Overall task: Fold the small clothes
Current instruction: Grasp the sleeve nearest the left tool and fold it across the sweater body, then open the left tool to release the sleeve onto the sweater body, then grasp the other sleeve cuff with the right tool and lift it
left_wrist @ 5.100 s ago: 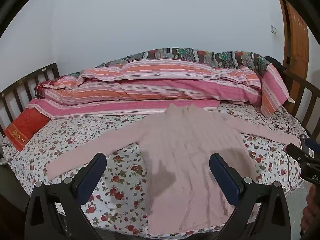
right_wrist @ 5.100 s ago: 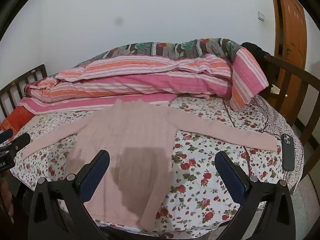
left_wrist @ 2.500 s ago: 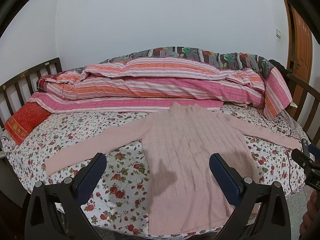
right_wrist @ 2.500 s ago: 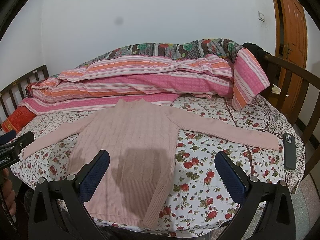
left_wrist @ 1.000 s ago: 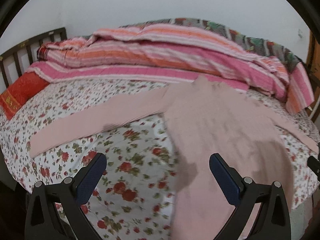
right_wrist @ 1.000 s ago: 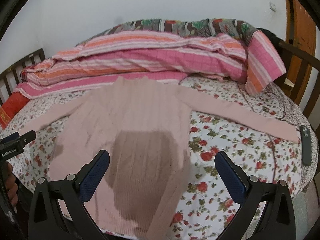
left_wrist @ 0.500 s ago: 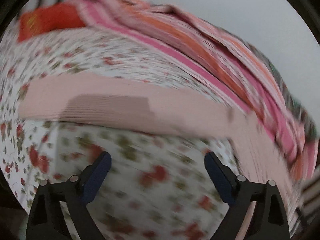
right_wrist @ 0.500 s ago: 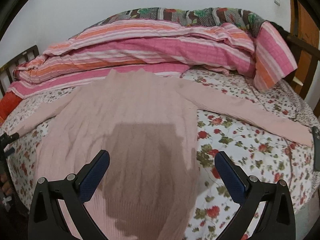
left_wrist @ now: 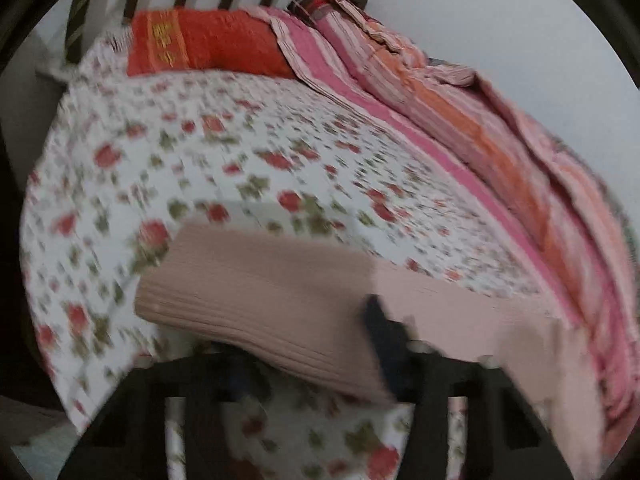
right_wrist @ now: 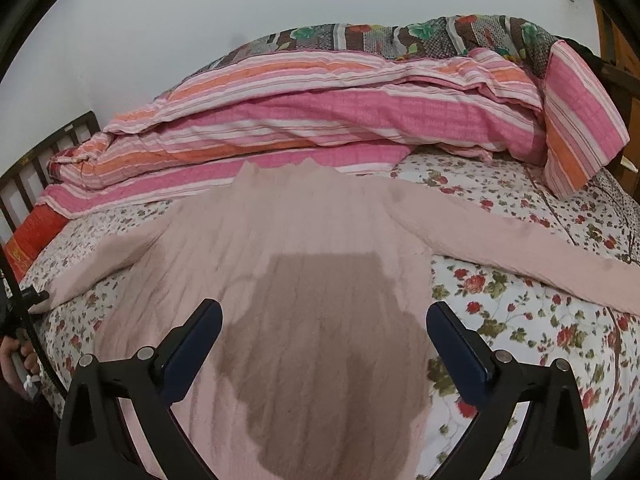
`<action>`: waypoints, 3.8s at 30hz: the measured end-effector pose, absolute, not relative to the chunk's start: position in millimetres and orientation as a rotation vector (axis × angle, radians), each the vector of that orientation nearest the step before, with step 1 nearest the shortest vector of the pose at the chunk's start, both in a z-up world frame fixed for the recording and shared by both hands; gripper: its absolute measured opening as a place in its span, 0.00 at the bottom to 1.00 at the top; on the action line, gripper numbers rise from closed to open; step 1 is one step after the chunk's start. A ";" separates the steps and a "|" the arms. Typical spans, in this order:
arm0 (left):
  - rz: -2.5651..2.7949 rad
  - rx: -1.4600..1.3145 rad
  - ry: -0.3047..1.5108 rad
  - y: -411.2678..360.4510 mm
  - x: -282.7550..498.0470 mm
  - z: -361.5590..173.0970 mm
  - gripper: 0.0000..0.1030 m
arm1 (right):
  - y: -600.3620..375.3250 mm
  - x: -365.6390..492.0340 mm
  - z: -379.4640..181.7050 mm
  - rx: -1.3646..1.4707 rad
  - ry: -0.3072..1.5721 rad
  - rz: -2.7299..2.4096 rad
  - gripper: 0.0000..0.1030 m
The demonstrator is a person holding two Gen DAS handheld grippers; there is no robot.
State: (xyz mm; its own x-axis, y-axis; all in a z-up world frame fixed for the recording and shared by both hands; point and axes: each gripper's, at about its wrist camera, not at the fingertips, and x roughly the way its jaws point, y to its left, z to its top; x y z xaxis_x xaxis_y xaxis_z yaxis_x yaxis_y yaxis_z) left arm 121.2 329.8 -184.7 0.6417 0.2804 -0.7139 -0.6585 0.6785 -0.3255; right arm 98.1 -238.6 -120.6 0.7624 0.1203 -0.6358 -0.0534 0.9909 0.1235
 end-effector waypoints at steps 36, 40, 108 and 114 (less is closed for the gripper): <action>-0.387 -0.076 0.809 -163.0 281.3 -134.5 0.09 | -380.1 99.9 -142.3 0.179 0.699 -0.091 0.98; -0.391 -0.027 0.804 -147.5 266.3 -131.5 0.54 | -369.1 116.4 -140.5 0.162 0.698 -0.048 0.98; 0.025 -0.115 0.789 68.8 250.3 -185.8 0.80 | -546.8 60.3 -180.1 0.376 0.673 -0.382 0.64; 0.026 -0.116 0.793 68.4 250.8 -186.7 0.80 | -564.2 56.2 -183.4 0.443 0.629 -0.353 0.64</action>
State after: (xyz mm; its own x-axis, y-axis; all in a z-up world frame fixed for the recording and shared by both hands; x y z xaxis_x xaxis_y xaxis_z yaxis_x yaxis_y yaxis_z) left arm 250.8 68.4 -186.7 0.7018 -0.0203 -0.7121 -0.0665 0.9934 -0.0939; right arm 56.2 -564.2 -183.4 0.7551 -0.1814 -0.6300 0.4440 0.8486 0.2877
